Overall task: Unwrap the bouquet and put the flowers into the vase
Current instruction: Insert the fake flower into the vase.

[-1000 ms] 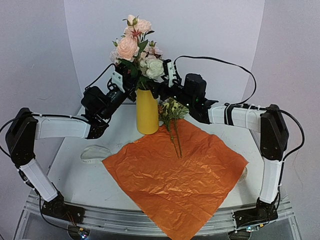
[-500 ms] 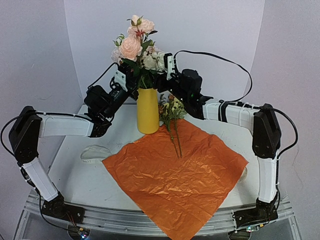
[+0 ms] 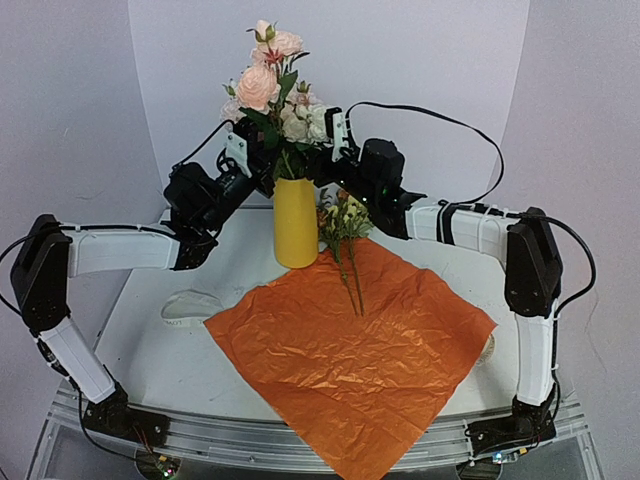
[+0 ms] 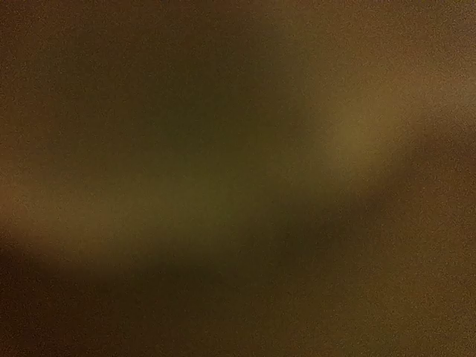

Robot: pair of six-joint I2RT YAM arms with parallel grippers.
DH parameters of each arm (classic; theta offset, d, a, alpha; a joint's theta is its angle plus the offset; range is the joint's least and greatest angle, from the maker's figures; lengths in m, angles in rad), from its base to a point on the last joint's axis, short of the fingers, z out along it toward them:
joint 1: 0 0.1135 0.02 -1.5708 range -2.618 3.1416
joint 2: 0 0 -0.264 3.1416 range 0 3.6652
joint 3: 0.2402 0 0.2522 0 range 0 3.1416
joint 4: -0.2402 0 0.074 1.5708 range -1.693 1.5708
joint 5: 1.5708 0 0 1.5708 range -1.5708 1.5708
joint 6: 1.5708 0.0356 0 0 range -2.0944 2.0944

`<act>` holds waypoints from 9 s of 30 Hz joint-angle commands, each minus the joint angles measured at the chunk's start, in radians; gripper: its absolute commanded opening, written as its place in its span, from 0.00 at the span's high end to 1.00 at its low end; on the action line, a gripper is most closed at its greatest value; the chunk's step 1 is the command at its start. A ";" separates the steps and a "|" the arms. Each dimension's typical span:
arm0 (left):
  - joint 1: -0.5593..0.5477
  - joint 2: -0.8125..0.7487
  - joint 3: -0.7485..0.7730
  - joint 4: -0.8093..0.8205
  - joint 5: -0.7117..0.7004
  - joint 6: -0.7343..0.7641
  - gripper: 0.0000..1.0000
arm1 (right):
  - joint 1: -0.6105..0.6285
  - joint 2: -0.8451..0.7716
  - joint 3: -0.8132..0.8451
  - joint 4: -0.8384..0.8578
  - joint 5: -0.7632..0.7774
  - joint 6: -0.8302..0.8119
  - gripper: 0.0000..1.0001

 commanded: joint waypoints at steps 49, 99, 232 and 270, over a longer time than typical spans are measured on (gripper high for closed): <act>0.014 0.034 0.055 -0.390 -0.012 -0.251 1.00 | 0.001 -0.018 -0.034 0.040 0.033 0.099 0.46; 0.020 0.089 0.418 -0.780 -0.080 -0.181 1.00 | -0.033 -0.025 -0.190 0.108 -0.068 0.087 0.07; -0.020 0.164 0.540 -0.890 -0.307 -0.046 1.00 | -0.129 0.200 0.363 -0.631 -0.188 0.910 0.50; 0.016 0.262 0.914 -1.182 -0.232 -0.110 1.00 | -0.108 0.130 0.309 -0.620 -0.136 0.811 0.47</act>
